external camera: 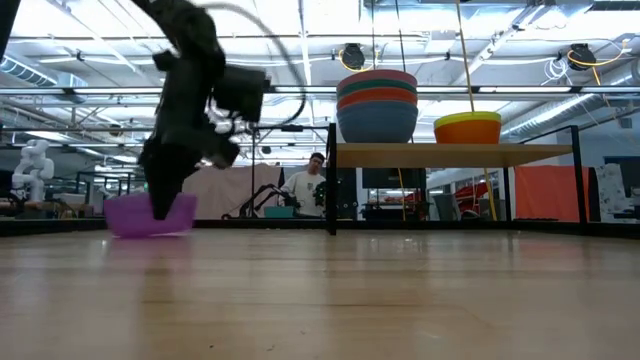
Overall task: Place and stack bowls onto a shelf
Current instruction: Stack the violet bowl on the shelf
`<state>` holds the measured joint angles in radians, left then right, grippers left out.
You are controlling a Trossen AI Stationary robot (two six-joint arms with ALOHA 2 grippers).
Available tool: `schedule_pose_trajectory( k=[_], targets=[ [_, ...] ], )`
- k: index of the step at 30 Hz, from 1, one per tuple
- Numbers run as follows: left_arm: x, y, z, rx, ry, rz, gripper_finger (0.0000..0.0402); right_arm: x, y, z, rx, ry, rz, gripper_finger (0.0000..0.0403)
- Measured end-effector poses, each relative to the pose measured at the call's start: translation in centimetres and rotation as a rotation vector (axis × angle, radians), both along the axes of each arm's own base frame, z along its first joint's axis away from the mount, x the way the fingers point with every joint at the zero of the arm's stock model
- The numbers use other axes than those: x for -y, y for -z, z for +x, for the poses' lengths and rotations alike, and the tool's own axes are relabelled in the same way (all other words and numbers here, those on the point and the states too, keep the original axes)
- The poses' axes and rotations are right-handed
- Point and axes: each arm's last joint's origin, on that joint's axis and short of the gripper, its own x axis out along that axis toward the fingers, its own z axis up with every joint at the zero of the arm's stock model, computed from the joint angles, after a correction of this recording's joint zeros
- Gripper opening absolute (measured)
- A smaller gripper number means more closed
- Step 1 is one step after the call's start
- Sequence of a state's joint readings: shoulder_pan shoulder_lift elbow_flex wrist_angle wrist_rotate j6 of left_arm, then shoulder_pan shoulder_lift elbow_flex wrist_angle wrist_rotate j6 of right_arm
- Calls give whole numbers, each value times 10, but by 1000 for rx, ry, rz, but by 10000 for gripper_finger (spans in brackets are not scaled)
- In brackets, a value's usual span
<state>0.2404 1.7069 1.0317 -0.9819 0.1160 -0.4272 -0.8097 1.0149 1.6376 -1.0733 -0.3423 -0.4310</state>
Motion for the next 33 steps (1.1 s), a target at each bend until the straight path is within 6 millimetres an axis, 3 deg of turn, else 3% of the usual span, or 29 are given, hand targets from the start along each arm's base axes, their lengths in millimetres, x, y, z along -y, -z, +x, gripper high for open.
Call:
schedule_pose_trajectory(
  k=[6, 10, 17, 23, 27, 33],
  targets=[
    [45, -30, 40, 217, 142, 28, 4, 5, 29, 15, -10, -135, 111, 89],
    [60, -62, 65, 401, 178, 49, 4, 3, 37, 25, -4, -190, 101, 78],
    [59, -131, 90, 634, 178, 144, 4, -9, 24, 30, 95, -268, 7, 59],
    [56, -191, 98, 832, 263, 213, 4, -17, 17, 27, 161, -271, 24, 55],
    [55, -216, 98, 929, 395, 213, 4, -18, 18, 30, 165, -291, 49, 55],
    [51, -246, 99, 1142, 522, 49, 4, -16, 21, 45, 167, -359, 92, 55]
  ],
)
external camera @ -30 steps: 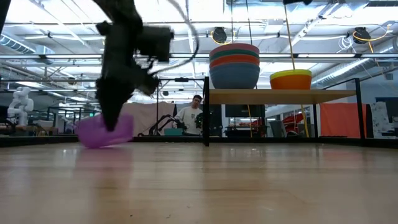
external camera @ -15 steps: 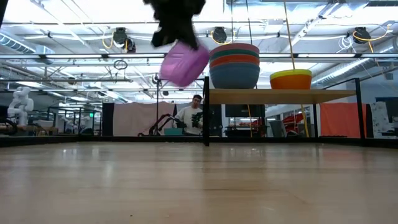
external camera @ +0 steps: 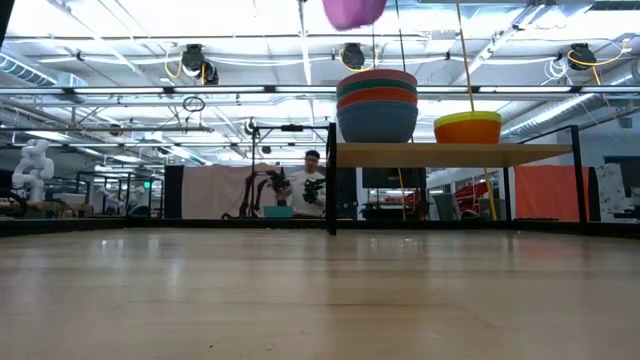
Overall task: Place and stack bowls onto a shelf
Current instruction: Stack the violet bowl on the shelf
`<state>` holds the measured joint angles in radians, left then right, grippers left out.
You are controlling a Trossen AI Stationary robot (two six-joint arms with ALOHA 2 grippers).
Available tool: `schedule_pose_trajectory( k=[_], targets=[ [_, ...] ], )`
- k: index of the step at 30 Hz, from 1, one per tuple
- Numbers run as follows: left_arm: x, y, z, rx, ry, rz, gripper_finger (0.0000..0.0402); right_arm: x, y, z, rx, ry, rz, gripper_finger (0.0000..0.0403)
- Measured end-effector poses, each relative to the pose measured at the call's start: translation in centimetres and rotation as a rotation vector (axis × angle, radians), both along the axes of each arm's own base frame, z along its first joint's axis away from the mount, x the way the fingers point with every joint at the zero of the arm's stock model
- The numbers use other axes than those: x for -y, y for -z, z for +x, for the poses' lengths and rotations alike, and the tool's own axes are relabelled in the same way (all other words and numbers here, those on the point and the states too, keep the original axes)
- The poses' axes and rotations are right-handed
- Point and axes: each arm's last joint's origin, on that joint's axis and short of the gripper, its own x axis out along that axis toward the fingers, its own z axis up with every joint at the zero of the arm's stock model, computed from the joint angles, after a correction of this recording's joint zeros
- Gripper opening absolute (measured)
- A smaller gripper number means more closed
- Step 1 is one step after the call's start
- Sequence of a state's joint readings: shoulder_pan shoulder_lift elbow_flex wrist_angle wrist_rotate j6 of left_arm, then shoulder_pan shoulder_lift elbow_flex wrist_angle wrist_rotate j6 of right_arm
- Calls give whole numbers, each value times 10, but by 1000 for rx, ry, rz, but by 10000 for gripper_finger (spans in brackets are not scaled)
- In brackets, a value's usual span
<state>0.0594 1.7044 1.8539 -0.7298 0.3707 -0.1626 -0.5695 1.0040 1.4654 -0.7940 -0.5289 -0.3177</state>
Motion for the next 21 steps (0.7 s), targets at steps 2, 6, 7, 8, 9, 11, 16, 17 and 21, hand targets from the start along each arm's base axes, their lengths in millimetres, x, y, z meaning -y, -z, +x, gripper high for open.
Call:
schedule_pose_trajectory(
  k=[2, 6, 7, 8, 9, 11, 16, 17, 21],
  targets=[
    [3, -6, 0, 39, 91, -57, 4, 0, 1, 6, 1, -14, 15, 55],
    [11, -11, -1, 66, 209, -123, 4, -3, 2, 18, 19, -124, 43, 55],
    [13, -10, -1, 62, 217, -131, 4, -4, 2, 21, 34, -169, 57, 55],
    [15, -10, -1, 56, 227, -139, 4, -5, 2, 25, 45, -208, 79, 55],
    [16, -9, -1, 51, 237, -152, 4, -5, 2, 29, 54, -237, 99, 55],
    [18, -9, 0, 53, 259, -164, 4, -5, 2, 38, 64, -266, 135, 55],
    [22, -7, 2, 48, 292, -181, 5, -3, 12, 62, 33, -298, 177, 55],
    [22, -7, 2, 49, 299, -183, 5, -3, 14, 68, 26, -306, 181, 55],
    [23, -7, 1, 53, 325, -191, 4, -4, 23, 85, 14, -417, 223, 55]
  ],
)
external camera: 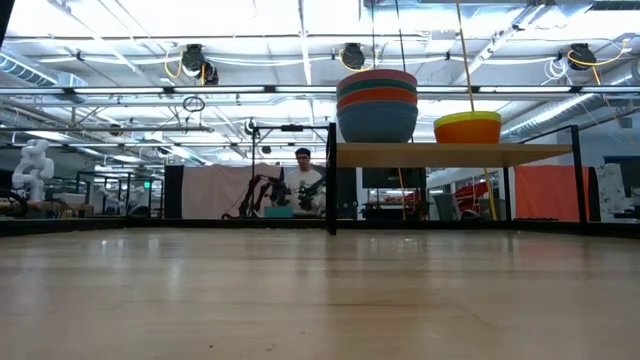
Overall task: Place and stack bowls onto a shelf
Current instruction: Stack the violet bowl on the shelf
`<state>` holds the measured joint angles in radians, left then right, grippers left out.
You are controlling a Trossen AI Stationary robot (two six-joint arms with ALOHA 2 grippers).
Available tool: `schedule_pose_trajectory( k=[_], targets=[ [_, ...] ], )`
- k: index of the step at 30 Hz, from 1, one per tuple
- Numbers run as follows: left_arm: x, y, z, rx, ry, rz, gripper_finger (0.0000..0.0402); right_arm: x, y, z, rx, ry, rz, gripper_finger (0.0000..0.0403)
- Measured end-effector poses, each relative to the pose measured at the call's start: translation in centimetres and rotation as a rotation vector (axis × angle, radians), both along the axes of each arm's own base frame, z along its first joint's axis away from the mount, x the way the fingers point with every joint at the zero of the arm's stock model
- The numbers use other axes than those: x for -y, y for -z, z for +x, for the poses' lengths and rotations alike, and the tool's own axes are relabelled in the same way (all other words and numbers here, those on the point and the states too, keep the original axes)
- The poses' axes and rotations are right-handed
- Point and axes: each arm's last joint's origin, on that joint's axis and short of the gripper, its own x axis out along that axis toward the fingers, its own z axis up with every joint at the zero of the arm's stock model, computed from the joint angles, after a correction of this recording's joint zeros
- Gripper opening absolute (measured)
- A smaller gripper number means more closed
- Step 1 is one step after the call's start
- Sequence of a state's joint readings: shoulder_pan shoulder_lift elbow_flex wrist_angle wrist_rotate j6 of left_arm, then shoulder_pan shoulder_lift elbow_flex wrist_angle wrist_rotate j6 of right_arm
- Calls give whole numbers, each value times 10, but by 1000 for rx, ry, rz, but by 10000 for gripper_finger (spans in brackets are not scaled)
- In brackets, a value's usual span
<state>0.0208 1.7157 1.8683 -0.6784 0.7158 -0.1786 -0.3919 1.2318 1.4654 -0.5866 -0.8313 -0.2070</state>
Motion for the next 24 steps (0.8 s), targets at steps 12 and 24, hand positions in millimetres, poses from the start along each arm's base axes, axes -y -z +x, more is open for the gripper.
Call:
schedule_pose_trajectory(
  k=[12, 24],
  targets=[
    [6, 0, -2, -5, 85, -43, 3, 3, 18, 38, 23, -203, 86, 55],
    [6, 0, -3, -14, 116, -61, 3, 4, 26, 55, 34, -368, 187, 55]
  ],
)
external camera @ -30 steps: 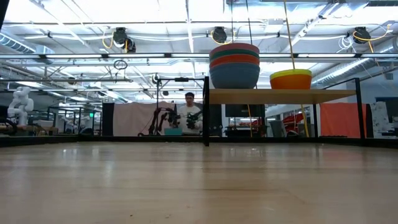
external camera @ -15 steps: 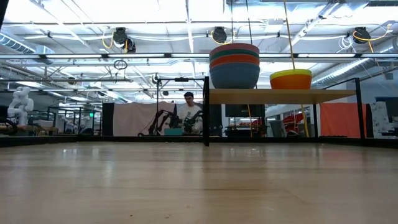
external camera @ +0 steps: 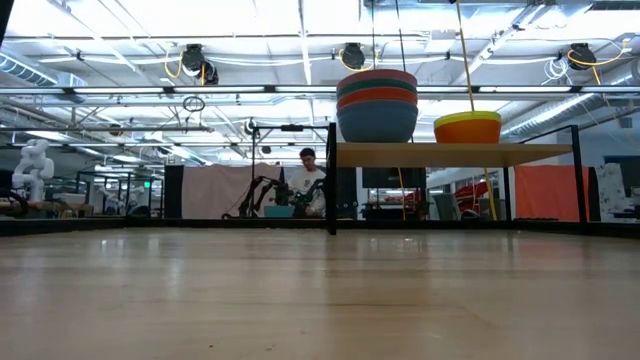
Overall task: Place and stack bowls onto a shelf
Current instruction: Stack the violet bowl on the shelf
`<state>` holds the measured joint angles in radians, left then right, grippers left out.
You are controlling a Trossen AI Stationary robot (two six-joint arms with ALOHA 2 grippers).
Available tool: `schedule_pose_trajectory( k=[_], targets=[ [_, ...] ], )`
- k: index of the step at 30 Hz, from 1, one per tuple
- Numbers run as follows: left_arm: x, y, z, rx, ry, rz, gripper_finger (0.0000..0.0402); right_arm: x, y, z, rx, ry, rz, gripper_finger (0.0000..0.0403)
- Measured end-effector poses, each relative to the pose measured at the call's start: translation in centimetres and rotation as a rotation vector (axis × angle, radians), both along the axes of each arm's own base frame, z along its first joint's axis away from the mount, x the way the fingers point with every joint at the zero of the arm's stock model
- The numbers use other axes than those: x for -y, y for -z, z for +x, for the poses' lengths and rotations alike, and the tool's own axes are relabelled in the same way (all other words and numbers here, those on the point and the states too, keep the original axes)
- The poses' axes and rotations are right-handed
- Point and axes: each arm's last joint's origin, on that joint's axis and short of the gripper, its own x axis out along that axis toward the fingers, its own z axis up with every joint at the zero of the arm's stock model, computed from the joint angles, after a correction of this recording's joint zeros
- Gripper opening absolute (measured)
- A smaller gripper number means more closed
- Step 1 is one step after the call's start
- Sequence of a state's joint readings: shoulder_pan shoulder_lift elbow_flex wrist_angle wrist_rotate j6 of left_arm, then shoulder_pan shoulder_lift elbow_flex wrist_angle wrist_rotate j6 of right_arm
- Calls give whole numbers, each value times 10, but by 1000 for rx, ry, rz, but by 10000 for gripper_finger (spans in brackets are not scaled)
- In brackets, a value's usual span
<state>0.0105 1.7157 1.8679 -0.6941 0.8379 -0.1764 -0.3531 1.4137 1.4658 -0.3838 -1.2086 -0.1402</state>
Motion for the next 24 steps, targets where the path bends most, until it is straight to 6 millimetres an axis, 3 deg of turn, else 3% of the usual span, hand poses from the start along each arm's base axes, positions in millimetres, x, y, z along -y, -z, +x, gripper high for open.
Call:
schedule_pose_trajectory(
  k=[8, 15, 24],
  targets=[
    [0, 0, 0, 1, 3, 3, 3, 0, 9, 14, -4, -15, 5, 55],
    [-1, 1, 0, -1, 6, 3, 4, -6, 8, 16, 5, -146, 65, 55],
    [-5, 1, -1, -6, -9, 5, 4, -10, 8, 18, 33, -119, 25, 55]
  ],
)
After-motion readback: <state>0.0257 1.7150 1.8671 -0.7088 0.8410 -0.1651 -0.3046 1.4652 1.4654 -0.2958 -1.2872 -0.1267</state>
